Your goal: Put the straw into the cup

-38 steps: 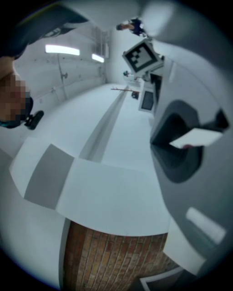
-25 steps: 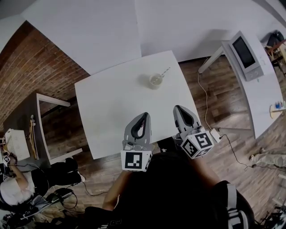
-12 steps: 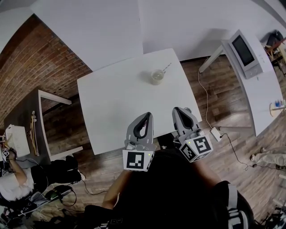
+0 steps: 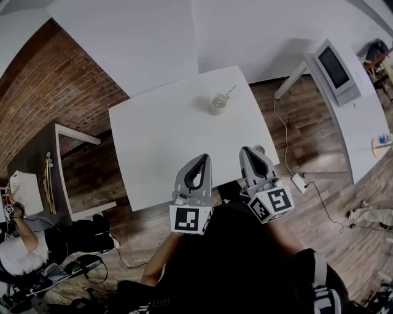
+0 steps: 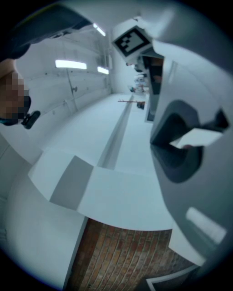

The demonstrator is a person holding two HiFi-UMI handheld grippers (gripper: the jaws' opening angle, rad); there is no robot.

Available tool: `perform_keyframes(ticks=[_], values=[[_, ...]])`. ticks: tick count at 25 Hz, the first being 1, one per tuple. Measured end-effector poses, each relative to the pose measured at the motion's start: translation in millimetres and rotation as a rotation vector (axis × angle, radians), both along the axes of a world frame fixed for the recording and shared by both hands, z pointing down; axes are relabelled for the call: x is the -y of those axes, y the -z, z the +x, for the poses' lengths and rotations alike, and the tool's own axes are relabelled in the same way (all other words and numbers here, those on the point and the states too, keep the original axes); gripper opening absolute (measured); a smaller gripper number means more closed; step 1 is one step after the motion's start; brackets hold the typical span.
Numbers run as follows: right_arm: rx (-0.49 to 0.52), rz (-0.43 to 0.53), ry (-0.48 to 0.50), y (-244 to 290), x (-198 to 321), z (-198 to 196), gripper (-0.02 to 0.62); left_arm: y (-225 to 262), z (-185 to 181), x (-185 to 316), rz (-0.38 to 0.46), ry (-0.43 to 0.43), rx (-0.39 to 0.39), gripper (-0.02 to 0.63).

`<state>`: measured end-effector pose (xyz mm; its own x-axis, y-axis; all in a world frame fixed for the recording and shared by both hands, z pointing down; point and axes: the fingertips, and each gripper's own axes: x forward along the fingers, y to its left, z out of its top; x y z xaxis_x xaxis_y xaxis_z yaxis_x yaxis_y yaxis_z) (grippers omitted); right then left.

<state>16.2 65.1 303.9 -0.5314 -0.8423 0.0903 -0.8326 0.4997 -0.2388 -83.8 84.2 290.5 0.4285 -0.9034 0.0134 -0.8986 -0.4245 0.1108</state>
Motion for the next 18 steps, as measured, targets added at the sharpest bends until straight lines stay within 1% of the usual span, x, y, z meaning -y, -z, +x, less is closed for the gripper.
perform_keyframes(ticks=[2, 6, 12, 15, 18], values=[[-0.002, 0.001, -0.001, 0.8, 1.2, 0.1, 0.006, -0.5, 0.9, 0.9, 0.005, -0.004, 0.008, 0.005], [-0.003, 0.0, 0.002, -0.2, 3.4, 2.9, 0.006, 2.5, 5.1, 4.1, 0.008, 0.001, -0.012, 0.005], [0.0, 0.001, 0.005, 0.5, 3.2, 3.6, 0.006, -0.9, 5.3, 3.1, 0.009, -0.006, 0.02, 0.005], [0.0, 0.001, 0.008, 0.7, 4.0, 3.7, 0.005, 0.7, 5.8, 4.3, 0.008, 0.003, 0.006, 0.005], [-0.001, 0.004, 0.012, 1.6, 2.5, 2.5, 0.006, -2.0, 5.6, 2.4, 0.009, -0.006, 0.029, 0.005]])
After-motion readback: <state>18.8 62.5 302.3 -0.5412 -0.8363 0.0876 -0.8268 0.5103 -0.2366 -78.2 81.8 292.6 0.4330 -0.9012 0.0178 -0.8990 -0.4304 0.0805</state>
